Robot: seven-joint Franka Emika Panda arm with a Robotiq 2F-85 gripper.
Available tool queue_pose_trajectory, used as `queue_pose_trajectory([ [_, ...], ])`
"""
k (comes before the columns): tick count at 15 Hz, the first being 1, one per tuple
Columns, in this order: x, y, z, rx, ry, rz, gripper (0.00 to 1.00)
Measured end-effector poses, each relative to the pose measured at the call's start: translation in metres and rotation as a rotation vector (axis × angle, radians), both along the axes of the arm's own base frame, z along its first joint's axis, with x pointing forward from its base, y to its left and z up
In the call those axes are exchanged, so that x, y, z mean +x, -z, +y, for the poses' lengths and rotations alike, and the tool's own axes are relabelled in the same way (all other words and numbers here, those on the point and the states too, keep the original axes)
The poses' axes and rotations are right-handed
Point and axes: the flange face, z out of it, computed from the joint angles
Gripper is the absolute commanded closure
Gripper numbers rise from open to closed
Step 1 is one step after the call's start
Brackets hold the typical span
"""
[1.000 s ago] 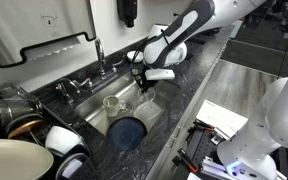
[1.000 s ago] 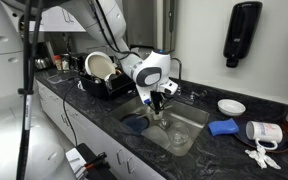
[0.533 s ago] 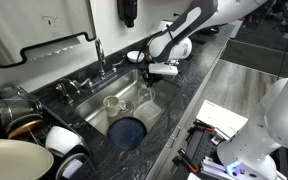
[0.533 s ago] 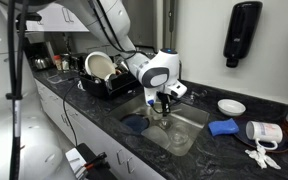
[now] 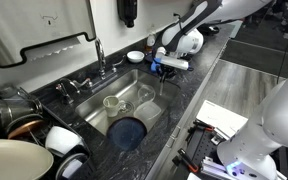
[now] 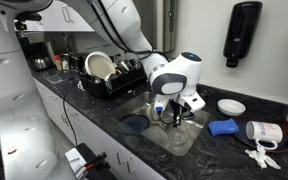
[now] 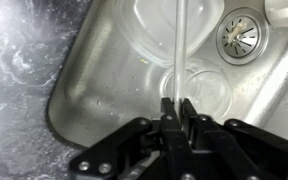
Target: Remove the straw from the sink
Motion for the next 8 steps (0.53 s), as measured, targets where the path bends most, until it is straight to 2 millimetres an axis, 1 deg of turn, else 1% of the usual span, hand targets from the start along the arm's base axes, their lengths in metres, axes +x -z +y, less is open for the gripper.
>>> queue_pose_trajectory([
  [4, -0.031, -0.008, -0.059, 0.052, 0.149, 0.018, 0.97],
  [6, -0.044, -0.009, -0.081, 0.07, 0.207, 0.027, 0.97],
  [8, -0.053, -0.008, -0.1, 0.083, 0.262, 0.025, 0.97],
])
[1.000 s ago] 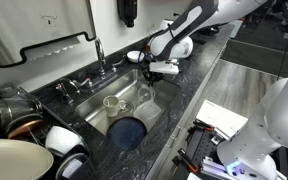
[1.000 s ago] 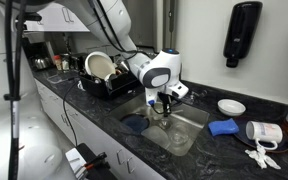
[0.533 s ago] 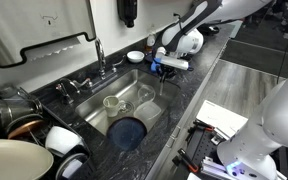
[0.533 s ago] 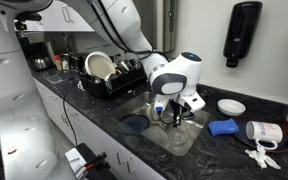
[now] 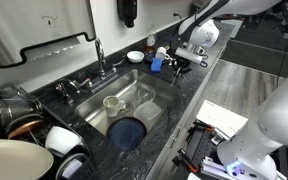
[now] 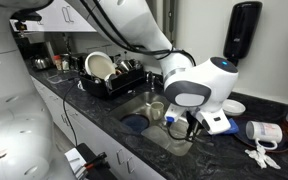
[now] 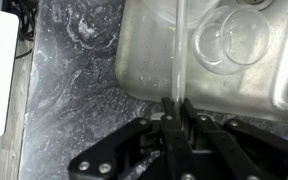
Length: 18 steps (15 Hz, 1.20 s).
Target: Remove the straw from the sink
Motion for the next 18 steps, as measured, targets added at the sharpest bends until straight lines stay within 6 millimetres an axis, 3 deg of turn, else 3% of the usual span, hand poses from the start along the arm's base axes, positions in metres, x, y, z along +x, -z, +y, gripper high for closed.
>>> queue_pose_trajectory([
  [8, -0.007, 0.01, -0.062, 0.026, 0.196, -0.026, 0.97],
  [17, 0.014, 0.044, -0.094, 0.001, 0.279, -0.017, 0.97],
  [18, 0.015, 0.045, -0.095, -0.002, 0.279, -0.015, 0.63],
])
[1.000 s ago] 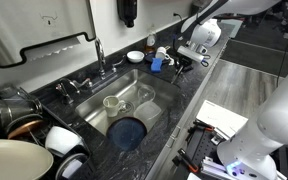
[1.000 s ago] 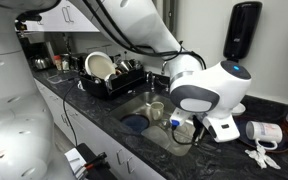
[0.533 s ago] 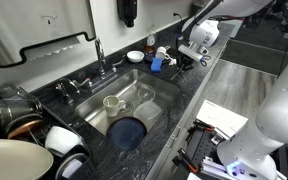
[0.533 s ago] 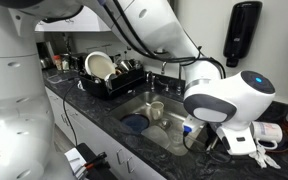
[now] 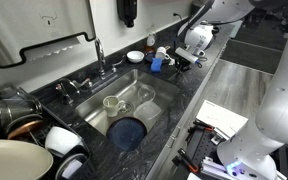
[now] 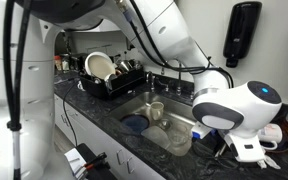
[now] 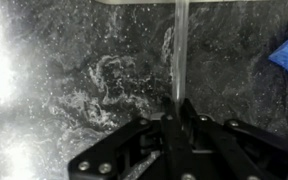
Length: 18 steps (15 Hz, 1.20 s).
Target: Remove the straw from the sink
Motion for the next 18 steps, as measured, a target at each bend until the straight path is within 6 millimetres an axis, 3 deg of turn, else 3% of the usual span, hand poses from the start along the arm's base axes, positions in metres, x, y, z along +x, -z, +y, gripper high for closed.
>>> queue_pose_trajectory([
  [2, 0.003, 0.002, -0.002, -0.003, -0.001, 0.004, 0.56],
  [10, 0.009, 0.002, -0.004, -0.003, -0.01, 0.005, 0.02],
  [15, 0.013, -0.009, 0.001, -0.008, -0.048, 0.038, 0.0],
  [18, 0.016, -0.046, 0.016, -0.053, -0.082, 0.121, 0.0],
])
